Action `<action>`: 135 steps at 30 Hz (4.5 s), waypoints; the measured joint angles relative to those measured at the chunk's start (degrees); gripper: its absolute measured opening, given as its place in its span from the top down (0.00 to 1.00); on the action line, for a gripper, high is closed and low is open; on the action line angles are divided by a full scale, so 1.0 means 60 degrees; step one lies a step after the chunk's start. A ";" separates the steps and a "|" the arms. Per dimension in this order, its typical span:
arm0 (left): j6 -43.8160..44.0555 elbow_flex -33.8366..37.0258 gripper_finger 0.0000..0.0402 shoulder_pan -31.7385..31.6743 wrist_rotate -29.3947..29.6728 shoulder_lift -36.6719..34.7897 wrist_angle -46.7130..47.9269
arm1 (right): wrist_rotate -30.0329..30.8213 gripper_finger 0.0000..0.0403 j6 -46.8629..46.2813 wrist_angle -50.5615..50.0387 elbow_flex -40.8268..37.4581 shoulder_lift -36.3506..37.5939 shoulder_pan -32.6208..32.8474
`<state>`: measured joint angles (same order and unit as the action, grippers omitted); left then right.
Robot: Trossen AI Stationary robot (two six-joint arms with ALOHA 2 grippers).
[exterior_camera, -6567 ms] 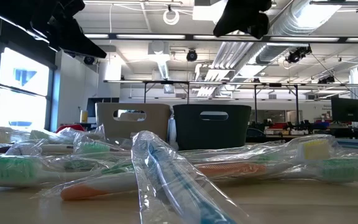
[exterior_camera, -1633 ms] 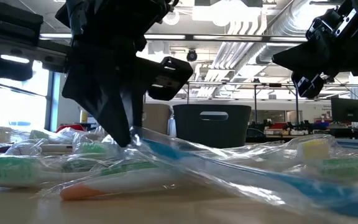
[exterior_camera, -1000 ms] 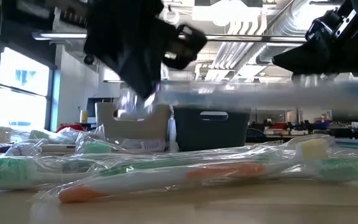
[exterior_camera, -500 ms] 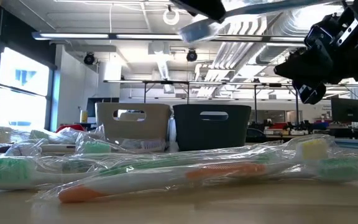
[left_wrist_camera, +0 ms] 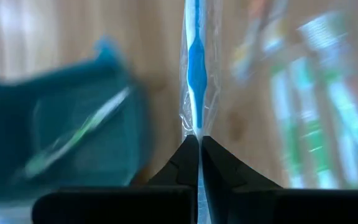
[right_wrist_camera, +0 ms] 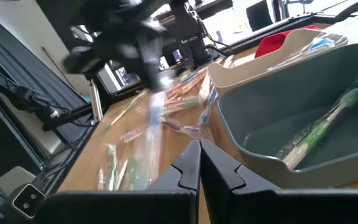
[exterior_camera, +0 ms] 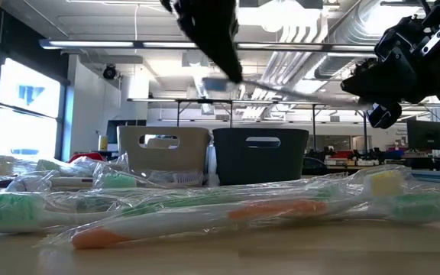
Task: Pick & Place Toothbrushes
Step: Put the blue toothbrush into the gray bin
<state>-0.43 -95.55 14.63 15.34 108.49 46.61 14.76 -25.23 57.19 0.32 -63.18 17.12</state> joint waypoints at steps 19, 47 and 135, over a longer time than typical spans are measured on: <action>0.2361 0.0362 1.00 0.0271 0.0621 -0.1142 0.2898 | 0.0167 0.99 0.0007 -0.0157 0.0000 -0.0004 -0.0004; 1.0137 0.6696 1.00 0.2640 0.6792 -0.4147 0.0868 | 0.0555 0.99 0.0007 -0.0003 0.0000 -0.0004 -0.0004; 0.7657 1.2732 0.80 -0.2618 0.1121 -0.6037 -1.2248 | 0.1049 0.99 -0.0069 -0.0299 0.0000 0.0000 -0.0004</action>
<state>45.51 -19.16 -1.08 22.06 72.27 -26.88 21.06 -25.65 55.40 0.32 -63.18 17.10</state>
